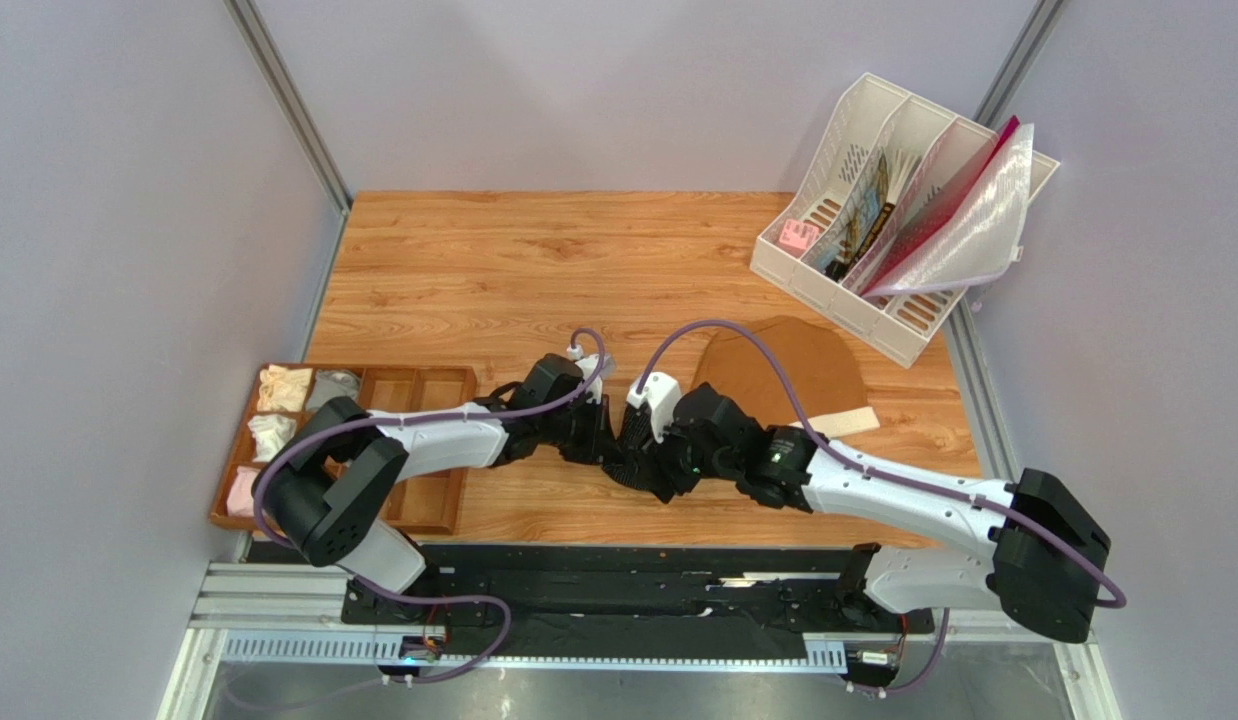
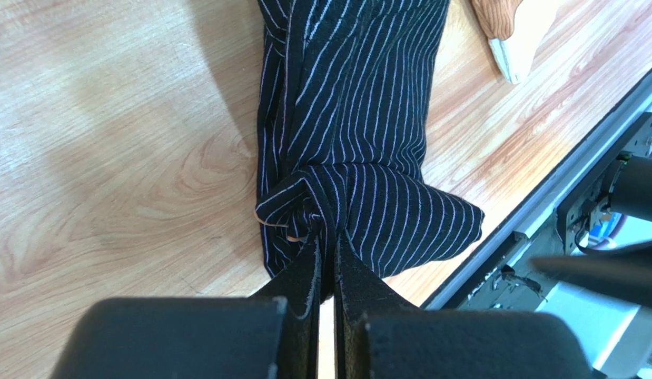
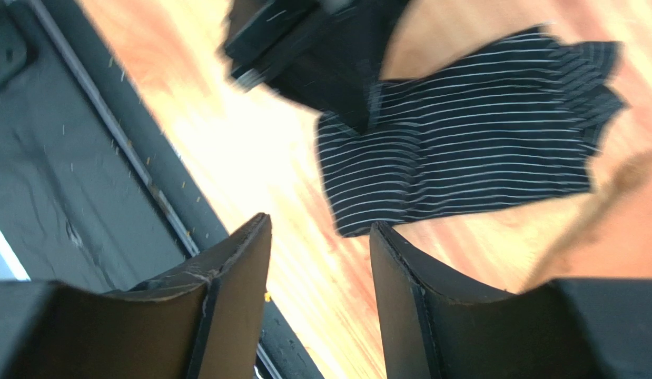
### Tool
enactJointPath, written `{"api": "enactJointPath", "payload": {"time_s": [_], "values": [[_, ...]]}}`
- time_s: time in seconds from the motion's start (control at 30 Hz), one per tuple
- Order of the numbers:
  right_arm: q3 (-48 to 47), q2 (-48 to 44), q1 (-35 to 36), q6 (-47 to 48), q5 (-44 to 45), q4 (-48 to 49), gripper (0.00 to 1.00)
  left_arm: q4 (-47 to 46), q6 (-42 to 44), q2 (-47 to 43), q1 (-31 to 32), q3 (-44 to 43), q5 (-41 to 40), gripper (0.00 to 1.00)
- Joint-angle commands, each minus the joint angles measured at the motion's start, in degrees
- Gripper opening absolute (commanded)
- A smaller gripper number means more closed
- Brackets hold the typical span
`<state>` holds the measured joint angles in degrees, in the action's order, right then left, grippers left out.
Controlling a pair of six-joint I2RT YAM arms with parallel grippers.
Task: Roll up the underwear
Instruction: Roll the underwear to the center of the board.
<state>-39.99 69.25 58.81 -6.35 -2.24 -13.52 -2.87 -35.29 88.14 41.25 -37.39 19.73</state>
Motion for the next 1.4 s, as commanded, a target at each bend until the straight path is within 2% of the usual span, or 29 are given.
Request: {"api": "enactJointPath", "payload": {"time_s": [0.0,0.17,0.43,0.6,0.73,0.97,1.13,1.17,1.37], "values": [[1.8,1.7,3.7,4.8,-0.6,6.7,0.52,8.7,0.7,2.6,0.2,-1.3,0.8,0.00],[1.5,5.9,7.3,7.7,1.8,8.7,0.52,10.1,1.4,3.4,0.2,-2.3,2.7,0.00],[-0.4,12.9,7.5,7.6,9.3,7.3,0.51,13.2,3.4,2.5,-0.7,-2.5,2.8,0.00],[-0.3,15.3,7.6,5.7,12.0,6.7,0.52,13.2,4.1,2.5,-1.4,-2.5,4.4,0.00],[0.2,16.4,7.6,3.7,17.4,7.8,0.52,14.0,5.3,2.9,-1.5,-3.1,4.9,0.00],[1.2,14.8,7.8,6.1,21.2,10.0,0.52,15.8,7.2,3.7,-1.7,-4.2,5.3,0.00],[0.4,19.6,8.2,8.6,21.9,10.3,0.51,16.0,7.5,4.0,-2.0,-4.5,5.9,0.00],[0.5,20.3,8.4,8.9,22.3,11.0,0.50,16.0,7.6,4.1,-2.0,-4.6,6.0,0.00],[-0.7,25.0,9.2,9.6,23.7,12.3,0.28,14.9,7.4,5.0,-2.1,-4.5,7.7,0.00]]}}
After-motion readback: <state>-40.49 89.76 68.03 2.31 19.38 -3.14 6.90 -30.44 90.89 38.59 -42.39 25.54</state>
